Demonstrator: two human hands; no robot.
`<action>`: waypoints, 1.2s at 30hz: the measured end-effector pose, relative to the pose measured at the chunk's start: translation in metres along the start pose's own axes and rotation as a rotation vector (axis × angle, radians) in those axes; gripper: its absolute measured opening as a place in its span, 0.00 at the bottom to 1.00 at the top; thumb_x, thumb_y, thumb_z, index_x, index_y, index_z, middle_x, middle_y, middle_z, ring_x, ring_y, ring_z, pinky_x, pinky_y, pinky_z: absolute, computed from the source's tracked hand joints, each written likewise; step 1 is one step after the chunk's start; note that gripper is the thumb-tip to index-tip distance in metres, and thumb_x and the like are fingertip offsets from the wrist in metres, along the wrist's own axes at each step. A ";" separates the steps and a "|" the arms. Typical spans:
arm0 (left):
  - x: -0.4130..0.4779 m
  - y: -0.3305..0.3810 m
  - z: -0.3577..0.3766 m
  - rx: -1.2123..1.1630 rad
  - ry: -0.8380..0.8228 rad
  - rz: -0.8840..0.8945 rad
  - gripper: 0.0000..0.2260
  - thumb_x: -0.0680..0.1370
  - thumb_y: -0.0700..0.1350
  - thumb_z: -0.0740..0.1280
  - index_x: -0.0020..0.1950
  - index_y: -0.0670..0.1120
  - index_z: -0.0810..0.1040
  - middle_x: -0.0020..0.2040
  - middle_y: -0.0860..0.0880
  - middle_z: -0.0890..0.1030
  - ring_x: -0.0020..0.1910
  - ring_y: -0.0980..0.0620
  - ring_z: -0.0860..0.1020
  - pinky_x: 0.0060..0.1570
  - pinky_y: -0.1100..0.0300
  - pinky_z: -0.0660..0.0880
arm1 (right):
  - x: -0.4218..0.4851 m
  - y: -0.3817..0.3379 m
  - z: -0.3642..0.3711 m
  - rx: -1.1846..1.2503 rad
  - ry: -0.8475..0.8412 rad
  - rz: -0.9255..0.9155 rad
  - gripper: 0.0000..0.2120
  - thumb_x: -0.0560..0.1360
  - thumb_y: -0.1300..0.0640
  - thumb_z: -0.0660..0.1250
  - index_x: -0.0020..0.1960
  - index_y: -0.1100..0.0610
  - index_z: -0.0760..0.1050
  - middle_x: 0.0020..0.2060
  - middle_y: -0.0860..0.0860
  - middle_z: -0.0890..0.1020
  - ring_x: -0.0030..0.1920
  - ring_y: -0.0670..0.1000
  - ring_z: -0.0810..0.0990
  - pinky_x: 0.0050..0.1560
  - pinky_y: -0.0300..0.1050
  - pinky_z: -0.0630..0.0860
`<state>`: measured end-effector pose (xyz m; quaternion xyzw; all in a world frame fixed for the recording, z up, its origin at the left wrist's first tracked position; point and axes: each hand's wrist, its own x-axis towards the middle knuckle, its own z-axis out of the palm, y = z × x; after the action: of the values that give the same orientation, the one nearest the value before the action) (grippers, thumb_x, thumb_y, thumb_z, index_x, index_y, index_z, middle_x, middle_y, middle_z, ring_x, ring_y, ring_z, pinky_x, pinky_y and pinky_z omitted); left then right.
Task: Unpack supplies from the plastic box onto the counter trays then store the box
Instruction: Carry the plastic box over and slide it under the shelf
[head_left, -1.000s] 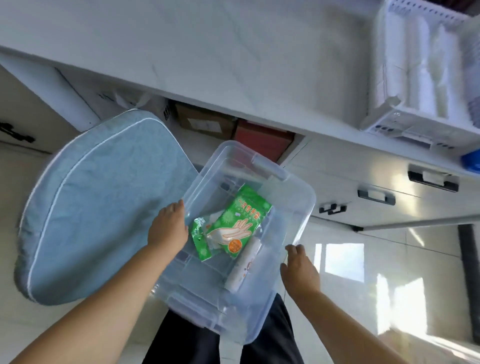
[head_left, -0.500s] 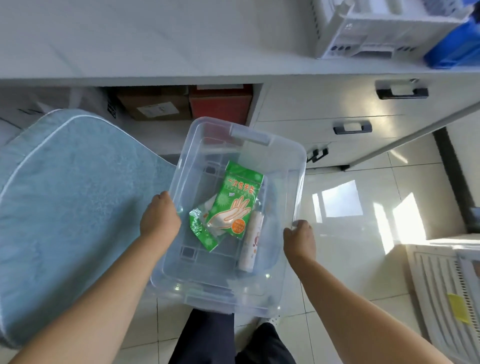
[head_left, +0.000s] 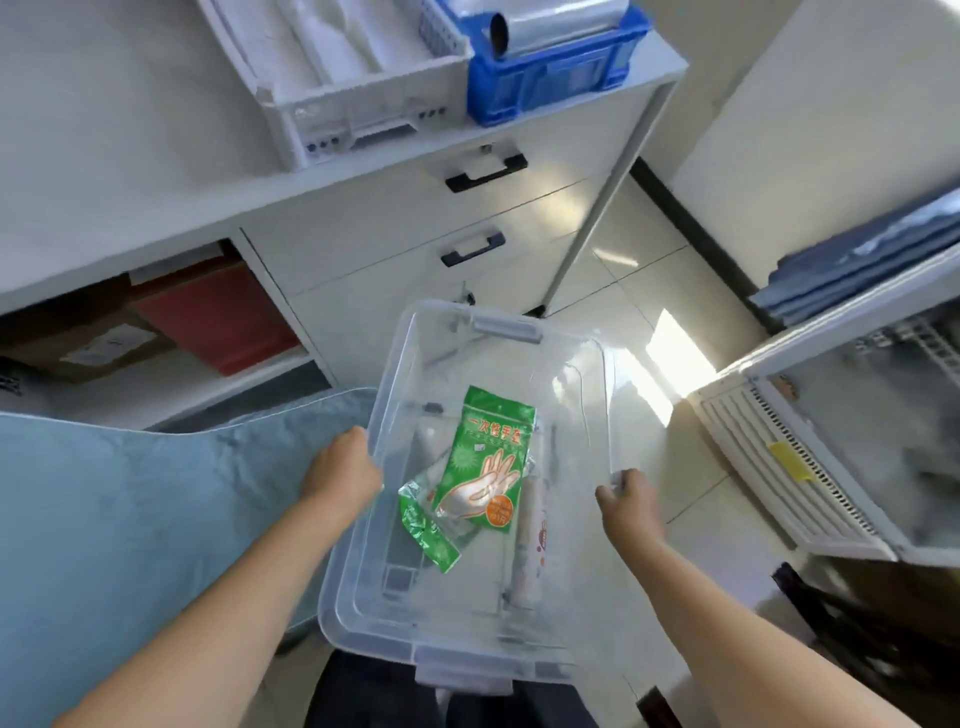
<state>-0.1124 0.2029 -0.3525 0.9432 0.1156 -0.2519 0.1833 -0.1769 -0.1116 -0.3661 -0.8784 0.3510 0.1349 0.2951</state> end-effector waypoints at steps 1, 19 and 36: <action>-0.001 0.021 0.003 0.009 0.000 0.031 0.11 0.73 0.39 0.62 0.55 0.42 0.73 0.56 0.42 0.79 0.55 0.39 0.76 0.47 0.53 0.71 | 0.006 0.012 -0.016 0.006 0.015 0.008 0.03 0.73 0.60 0.62 0.45 0.58 0.68 0.40 0.53 0.73 0.38 0.54 0.71 0.34 0.44 0.65; 0.009 0.366 -0.015 -0.005 0.190 0.344 0.10 0.69 0.37 0.61 0.33 0.46 0.61 0.32 0.49 0.68 0.35 0.44 0.69 0.29 0.56 0.60 | 0.157 0.084 -0.278 0.220 0.187 0.034 0.08 0.69 0.62 0.66 0.47 0.59 0.69 0.45 0.56 0.75 0.43 0.57 0.75 0.40 0.49 0.71; 0.241 0.624 -0.117 -0.217 0.170 0.559 0.06 0.69 0.43 0.66 0.43 0.44 0.72 0.38 0.45 0.77 0.38 0.43 0.75 0.32 0.56 0.67 | 0.405 -0.043 -0.415 0.257 0.407 0.107 0.07 0.69 0.65 0.66 0.45 0.60 0.70 0.42 0.59 0.76 0.37 0.53 0.73 0.30 0.42 0.68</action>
<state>0.3358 -0.2850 -0.2032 0.9310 -0.1071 -0.0984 0.3347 0.1558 -0.5584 -0.1995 -0.8227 0.4636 -0.0751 0.3202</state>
